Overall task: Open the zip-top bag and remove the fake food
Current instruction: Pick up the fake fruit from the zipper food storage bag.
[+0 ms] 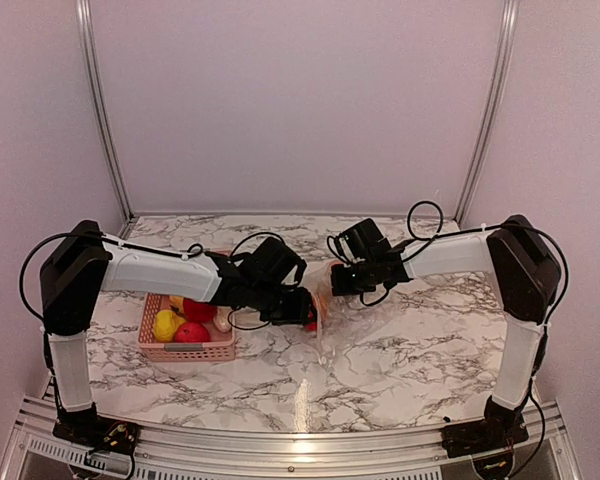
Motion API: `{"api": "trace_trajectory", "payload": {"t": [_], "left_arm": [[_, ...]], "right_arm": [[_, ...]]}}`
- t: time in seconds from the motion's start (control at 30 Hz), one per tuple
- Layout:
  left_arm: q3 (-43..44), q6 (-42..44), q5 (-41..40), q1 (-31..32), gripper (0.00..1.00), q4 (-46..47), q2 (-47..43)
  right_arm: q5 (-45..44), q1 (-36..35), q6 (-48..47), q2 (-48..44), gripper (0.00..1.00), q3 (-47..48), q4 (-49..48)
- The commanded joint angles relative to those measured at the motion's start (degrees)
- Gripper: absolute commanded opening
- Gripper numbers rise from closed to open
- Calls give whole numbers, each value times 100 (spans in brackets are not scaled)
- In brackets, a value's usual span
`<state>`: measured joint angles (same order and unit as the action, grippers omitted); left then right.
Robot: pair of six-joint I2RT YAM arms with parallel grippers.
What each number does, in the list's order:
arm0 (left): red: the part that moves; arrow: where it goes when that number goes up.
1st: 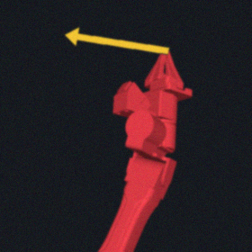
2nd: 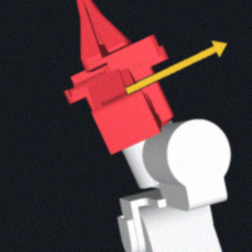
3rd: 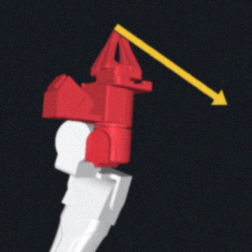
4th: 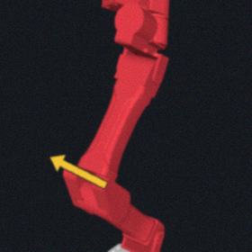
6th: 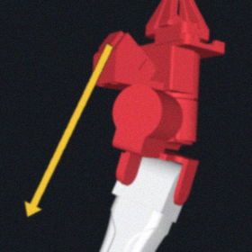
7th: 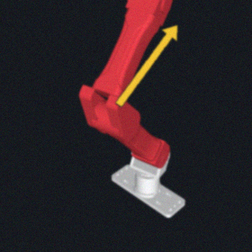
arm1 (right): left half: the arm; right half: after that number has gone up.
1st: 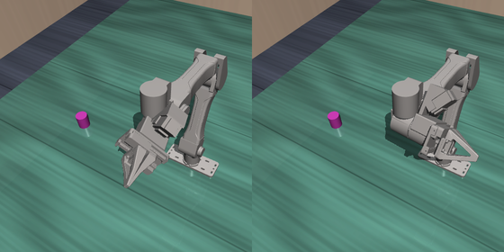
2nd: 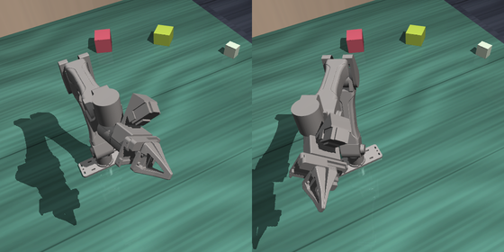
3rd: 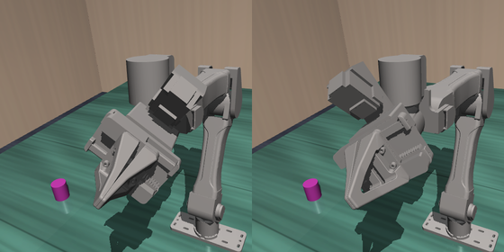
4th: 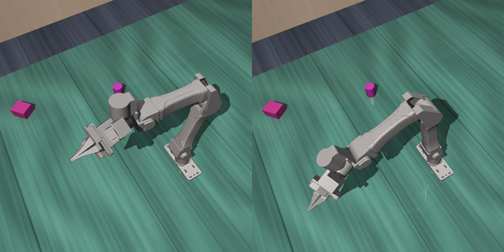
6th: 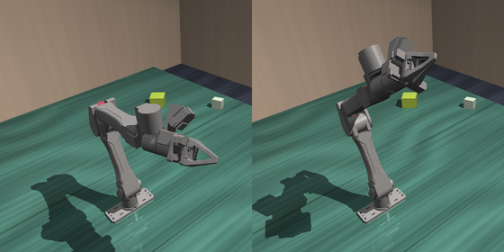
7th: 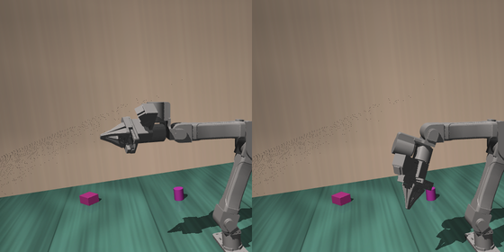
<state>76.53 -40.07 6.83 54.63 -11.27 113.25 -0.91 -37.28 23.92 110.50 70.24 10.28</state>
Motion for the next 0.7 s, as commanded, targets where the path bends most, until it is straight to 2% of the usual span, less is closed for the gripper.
{"api": "trace_trajectory", "payload": {"t": [0.0, 0.57, 0.67], "left_arm": [[-158, -10, 204, -61, 39, -178, -375], [-859, 62, 119, -84, 38, -468, -1159], [-938, 59, 109, -79, 38, -515, -1302]], "right_arm": [[-240, 20, -32, -173, 0, -27, -114], [-202, 63, -46, -160, 0, -132, -277], [-146, 63, -53, -172, 4, -136, -292]]}}
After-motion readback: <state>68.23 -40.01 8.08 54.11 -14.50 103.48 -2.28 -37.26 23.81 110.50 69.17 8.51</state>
